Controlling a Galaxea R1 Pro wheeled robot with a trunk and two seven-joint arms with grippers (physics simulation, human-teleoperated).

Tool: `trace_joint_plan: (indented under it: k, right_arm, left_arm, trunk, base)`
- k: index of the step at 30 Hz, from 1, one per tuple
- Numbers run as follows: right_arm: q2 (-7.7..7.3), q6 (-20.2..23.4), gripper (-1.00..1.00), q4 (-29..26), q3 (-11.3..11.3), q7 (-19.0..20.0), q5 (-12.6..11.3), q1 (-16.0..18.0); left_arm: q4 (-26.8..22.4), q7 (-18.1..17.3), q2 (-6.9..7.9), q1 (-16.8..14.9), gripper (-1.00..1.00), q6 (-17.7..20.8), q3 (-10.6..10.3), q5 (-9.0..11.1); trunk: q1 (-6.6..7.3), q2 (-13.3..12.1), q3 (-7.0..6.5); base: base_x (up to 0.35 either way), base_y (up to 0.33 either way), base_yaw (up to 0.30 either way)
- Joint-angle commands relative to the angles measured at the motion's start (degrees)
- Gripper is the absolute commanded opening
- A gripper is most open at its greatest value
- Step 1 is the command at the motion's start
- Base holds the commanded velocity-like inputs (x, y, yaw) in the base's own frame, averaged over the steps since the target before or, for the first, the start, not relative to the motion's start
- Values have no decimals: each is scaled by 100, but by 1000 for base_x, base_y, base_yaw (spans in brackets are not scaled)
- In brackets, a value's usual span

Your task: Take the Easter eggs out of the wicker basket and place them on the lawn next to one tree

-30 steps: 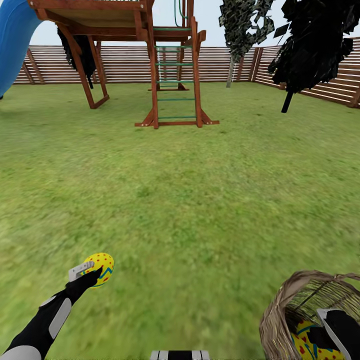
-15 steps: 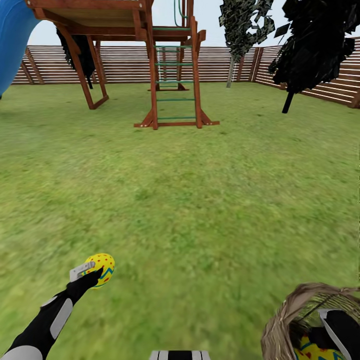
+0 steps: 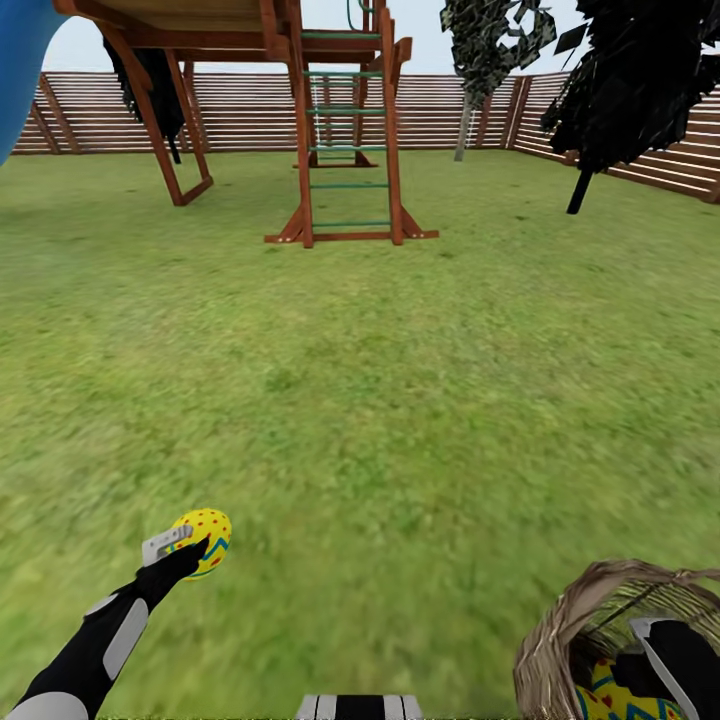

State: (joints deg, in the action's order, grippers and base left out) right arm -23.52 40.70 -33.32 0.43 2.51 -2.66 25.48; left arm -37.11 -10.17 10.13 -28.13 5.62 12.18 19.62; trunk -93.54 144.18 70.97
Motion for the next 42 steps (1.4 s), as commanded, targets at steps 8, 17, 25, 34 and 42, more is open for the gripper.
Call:
trace_joint_plan:
  k: [8, 17, 25, 34, 42]
  right_arm:
    - [5, 7, 100, -13, 9, 4, -24, 1]
    - [12, -1, 100, -17, 18, 4, -24, 1]
    - [75, -9, 100, -17, 30, 4, -22, 1]
    - [120, -27, 100, -17, 31, 4, -17, 1]
    - [120, -35, 100, -19, 12, 4, -17, 1]
  left_arm:
    - [-7, -53, -26, -6, -100, 53, 21, 60]
    - [18, -76, -29, 9, -100, -235, 21, 42]
    - [19, -70, -20, 8, -100, -242, 22, 52]
    - [19, -47, -29, 8, -100, -244, 21, 44]
    - [12, -63, -33, 8, -100, -262, 21, 53]
  trunk:
    - [-19, 13, 182]
    - [-22, 14, 205]
    - [-30, 18, 271]
    - [-53, 30, 470]
    - [-73, 41, 648]
  base:
    - [0, 0, 0]
    - [103, -68, 0]
    - [39, -36, 0]
    - [0, 0, 0]
    - [0, 0, 0]
